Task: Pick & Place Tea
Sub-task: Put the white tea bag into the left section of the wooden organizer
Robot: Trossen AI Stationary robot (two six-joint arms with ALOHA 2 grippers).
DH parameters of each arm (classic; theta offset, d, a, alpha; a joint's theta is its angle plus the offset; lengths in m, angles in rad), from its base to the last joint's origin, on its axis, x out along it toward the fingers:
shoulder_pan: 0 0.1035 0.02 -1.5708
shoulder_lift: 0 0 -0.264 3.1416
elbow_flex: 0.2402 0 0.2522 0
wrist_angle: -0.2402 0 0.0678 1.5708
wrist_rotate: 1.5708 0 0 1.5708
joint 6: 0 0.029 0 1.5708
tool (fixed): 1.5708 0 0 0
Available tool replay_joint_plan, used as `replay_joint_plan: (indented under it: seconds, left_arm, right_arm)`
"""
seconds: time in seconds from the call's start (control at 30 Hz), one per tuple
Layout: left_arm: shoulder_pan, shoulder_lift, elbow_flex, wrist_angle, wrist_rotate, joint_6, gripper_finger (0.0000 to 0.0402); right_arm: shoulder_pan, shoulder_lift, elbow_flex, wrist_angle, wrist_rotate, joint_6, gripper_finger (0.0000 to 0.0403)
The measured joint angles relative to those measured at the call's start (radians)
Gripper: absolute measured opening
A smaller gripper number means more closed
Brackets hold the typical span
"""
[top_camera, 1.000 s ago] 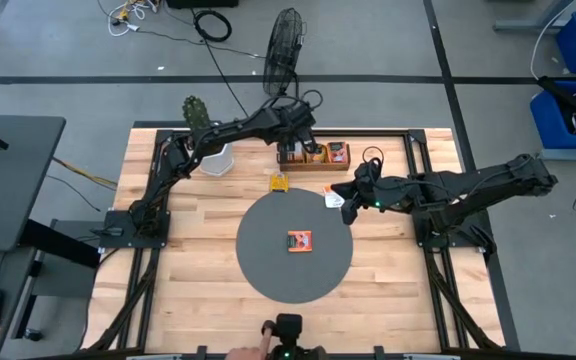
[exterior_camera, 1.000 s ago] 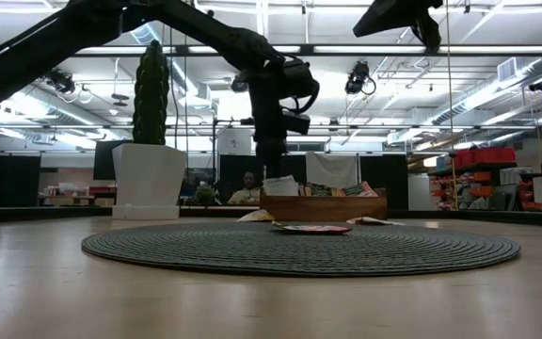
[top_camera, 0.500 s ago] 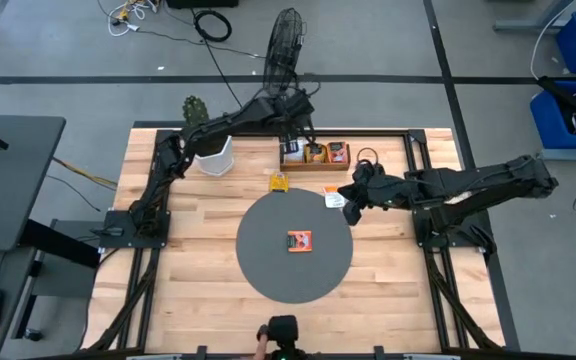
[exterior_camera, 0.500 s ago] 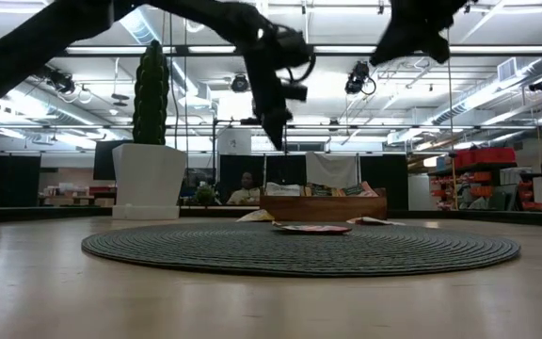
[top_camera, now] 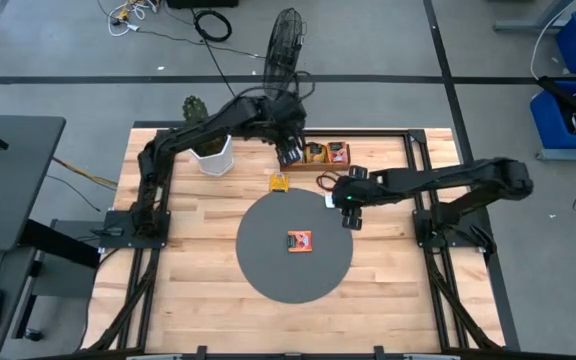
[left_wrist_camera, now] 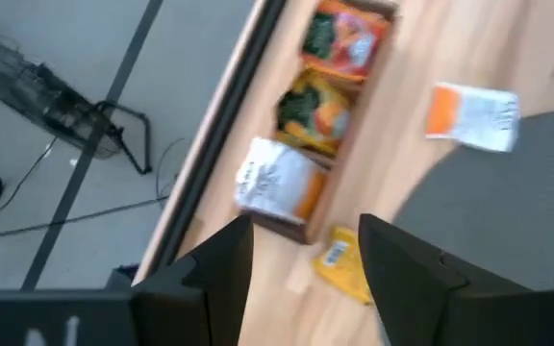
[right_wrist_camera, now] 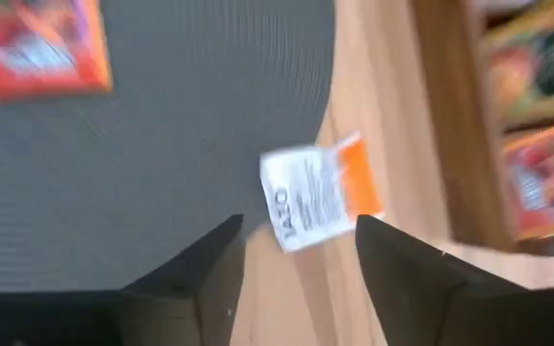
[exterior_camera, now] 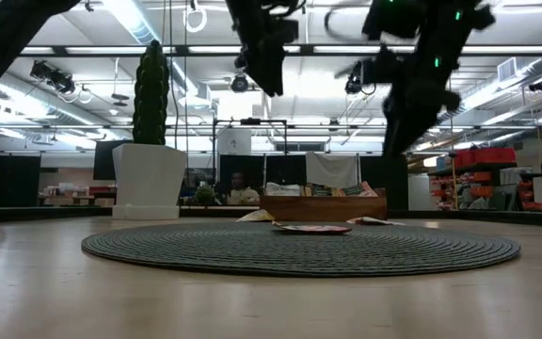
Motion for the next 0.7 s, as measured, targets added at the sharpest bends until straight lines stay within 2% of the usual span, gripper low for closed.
replay_joint_plan:
  seconds: [0.3, 0.7]
  left_arm:
    - [-0.080, -0.011, -0.001, -0.050, -0.003, -0.041, 0.0195]
    - [-0.107, -0.010, -0.001, -0.056, -0.003, -0.094, 0.0194]
  right_arm:
    - [-0.029, 0.083, -0.173, 0.191, -0.028, -0.017, 0.0205]
    - [-0.087, 0.084, -0.274, 0.380, -0.099, -0.029, 0.0186]
